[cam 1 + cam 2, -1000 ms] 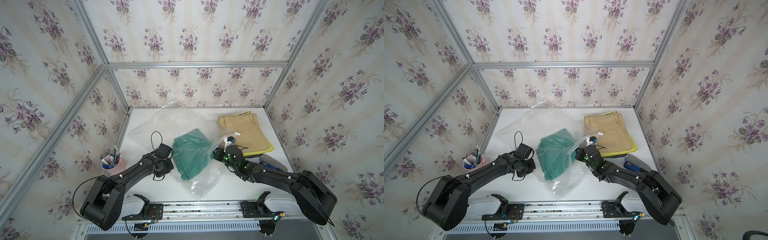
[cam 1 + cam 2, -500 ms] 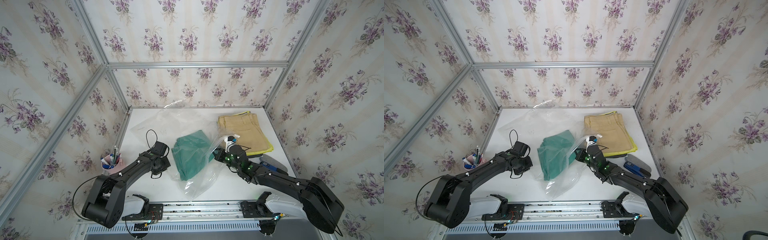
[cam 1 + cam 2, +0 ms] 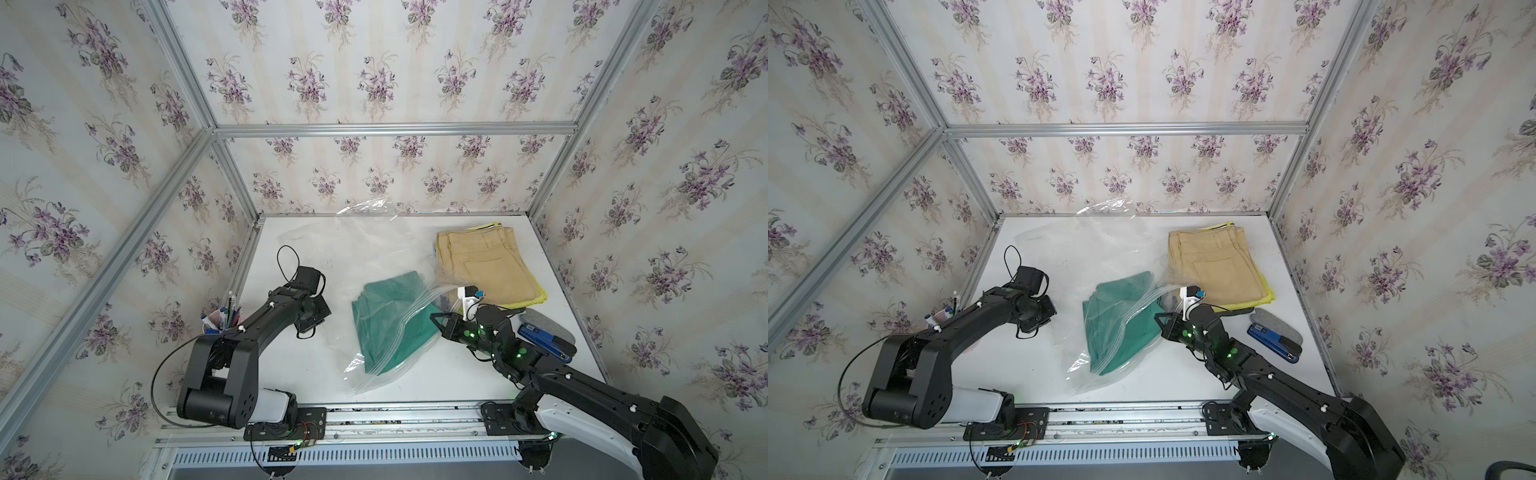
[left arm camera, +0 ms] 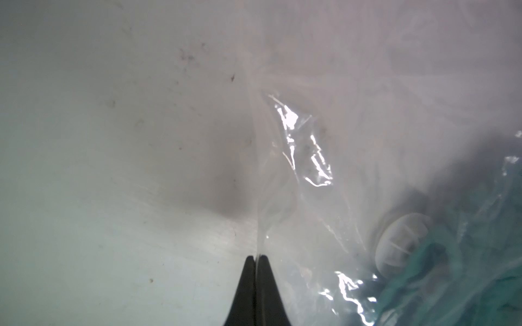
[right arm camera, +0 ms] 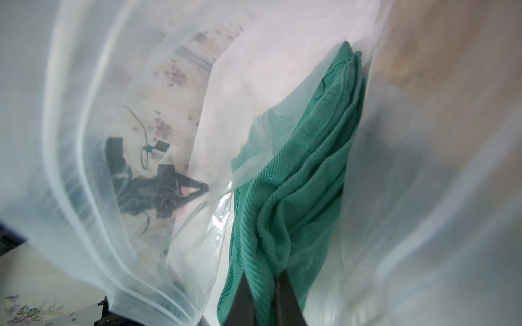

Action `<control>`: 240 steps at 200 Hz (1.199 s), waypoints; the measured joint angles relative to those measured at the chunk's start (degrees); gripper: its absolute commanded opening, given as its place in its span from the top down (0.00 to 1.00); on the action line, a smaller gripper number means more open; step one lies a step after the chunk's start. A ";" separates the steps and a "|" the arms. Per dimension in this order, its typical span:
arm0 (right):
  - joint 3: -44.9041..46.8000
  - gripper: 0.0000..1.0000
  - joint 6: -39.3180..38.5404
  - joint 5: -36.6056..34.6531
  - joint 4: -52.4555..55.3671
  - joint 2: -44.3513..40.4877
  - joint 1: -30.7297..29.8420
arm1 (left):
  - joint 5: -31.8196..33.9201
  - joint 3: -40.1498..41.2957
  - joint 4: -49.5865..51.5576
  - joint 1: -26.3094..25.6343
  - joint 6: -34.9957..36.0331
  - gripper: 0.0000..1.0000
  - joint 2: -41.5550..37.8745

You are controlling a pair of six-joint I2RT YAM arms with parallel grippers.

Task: Take the trousers out of the vacuum bag
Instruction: Adjust the vacuum bag at the center of the board.

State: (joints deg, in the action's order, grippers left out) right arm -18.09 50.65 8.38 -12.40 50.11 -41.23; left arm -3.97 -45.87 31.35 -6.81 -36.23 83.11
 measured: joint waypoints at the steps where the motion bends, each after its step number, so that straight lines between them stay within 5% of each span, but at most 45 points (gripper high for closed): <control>1: 0.02 1.00 0.00 0.02 0.13 -0.13 0.00 | 0.00 -0.15 0.00 0.07 0.04 1.00 0.15; 97: 0.04 1.00 -0.07 2.12 10.80 -11.17 0.00 | 0.09 -16.61 1.49 6.97 5.77 1.00 13.84; 240: 0.22 1.00 -2.71 2.14 18.62 -15.67 -0.02 | -1.44 -57.59 15.56 13.07 10.21 1.00 36.13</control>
State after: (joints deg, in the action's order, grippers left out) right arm -17.87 47.94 10.52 6.22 34.44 -41.25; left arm -5.41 -103.46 46.92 6.26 -26.02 119.24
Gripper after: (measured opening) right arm 0.082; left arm 0.050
